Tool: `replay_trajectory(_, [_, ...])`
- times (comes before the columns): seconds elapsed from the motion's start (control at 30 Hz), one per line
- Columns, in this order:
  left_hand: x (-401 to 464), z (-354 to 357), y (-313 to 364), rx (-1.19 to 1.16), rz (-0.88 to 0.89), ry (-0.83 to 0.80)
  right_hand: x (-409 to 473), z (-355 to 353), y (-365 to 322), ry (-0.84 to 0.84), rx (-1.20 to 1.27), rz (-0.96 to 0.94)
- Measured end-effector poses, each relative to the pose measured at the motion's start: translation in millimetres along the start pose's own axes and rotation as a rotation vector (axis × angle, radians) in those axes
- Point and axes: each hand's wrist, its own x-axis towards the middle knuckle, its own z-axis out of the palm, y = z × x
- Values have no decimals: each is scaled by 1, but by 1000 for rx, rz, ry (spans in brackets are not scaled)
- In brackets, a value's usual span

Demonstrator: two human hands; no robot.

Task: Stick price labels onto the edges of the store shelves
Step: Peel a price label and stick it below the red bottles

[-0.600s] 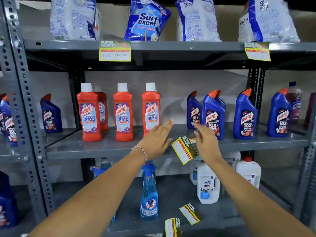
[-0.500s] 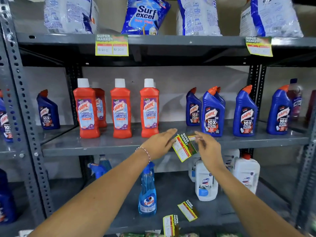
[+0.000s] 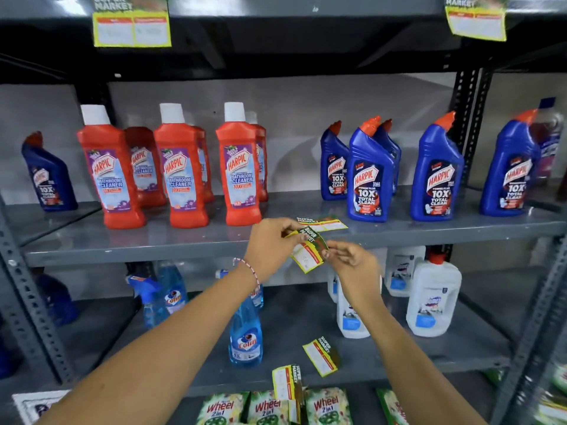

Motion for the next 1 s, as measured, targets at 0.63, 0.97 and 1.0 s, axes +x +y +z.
replay_trajectory(0.63, [-89,-122,-102,-73,-294,478,-31,151,-45,-292,-90,-303])
replay_trajectory(0.97, [-72,-189,-150,-214,-394,407,-46,237,-52,-173,-226,-408])
replay_trajectory(1.0, [-70,-191,-154,-214,-387,401,-47,241,-52,-153,-240,-411])
